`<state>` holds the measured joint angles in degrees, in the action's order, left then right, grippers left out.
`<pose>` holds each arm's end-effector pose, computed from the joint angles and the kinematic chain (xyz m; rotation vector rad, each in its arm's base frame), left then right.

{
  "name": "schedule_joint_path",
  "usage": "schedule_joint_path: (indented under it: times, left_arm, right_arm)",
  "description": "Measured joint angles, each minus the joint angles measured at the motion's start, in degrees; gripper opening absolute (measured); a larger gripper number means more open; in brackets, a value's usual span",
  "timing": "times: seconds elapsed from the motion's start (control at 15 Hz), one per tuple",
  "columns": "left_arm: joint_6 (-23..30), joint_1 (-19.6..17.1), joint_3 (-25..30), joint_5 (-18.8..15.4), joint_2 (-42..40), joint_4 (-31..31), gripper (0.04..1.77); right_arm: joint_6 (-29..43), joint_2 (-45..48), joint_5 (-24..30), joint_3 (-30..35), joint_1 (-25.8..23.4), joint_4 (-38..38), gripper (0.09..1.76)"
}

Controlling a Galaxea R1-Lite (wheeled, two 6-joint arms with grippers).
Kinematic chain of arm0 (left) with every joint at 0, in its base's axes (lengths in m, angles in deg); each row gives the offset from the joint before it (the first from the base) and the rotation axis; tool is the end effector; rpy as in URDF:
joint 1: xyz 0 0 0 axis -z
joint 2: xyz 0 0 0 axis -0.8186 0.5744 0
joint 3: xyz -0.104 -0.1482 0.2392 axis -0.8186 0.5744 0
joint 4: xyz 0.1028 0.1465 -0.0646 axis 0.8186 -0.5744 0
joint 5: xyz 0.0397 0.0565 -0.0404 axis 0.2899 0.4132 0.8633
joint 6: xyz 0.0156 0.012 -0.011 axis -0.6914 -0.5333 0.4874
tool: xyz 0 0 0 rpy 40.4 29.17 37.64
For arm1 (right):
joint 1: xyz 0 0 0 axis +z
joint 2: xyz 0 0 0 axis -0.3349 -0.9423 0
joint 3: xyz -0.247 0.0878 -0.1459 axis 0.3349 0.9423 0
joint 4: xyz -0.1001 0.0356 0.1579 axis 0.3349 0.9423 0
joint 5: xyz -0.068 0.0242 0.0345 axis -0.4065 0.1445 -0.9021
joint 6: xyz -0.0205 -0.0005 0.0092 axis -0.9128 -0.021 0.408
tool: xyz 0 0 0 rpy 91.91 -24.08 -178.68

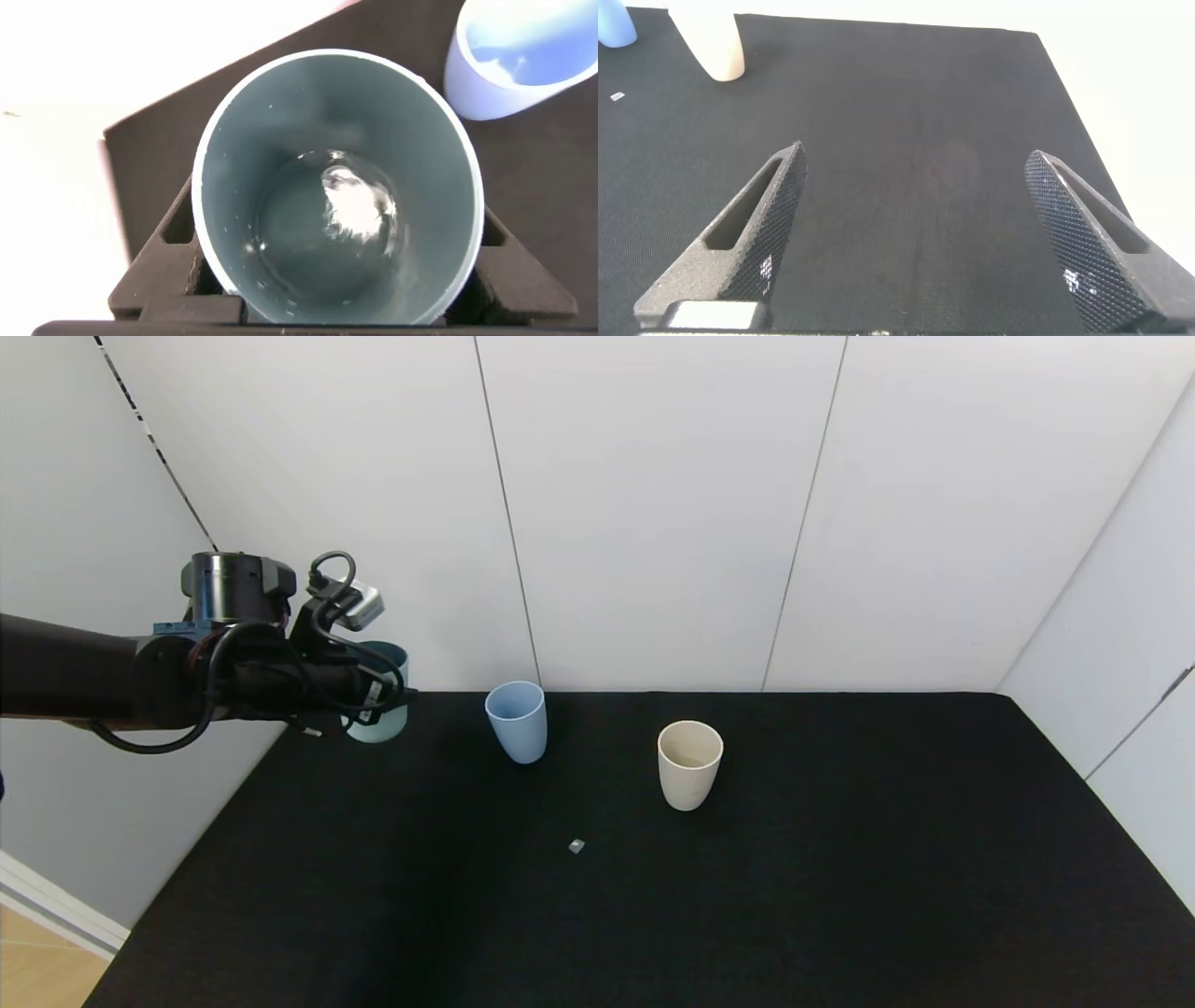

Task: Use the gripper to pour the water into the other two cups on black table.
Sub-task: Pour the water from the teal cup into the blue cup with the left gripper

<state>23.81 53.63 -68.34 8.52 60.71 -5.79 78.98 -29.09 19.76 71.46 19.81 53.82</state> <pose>0.3960 0.0064 0.1858 0.3968 0.4676 -0.1967 -0.0229 0.0002 0.0756 -0.0046 -0.0012 0.0177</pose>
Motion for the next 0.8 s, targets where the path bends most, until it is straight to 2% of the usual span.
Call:
schedule_joint_path:
  times: [0.2,0.8]
  left_arm:
    - [-4.0,1.6,-4.4,2.5,2.5,-3.5,1.2]
    - [-8.3,7.5,-18.4,11.9,9.0,-15.5,1.2]
  right_arm:
    - [0.0,0.0,0.0,0.0,0.0,0.0,1.71]
    - [0.0,0.0,0.0,0.0,0.0,0.0,1.71]
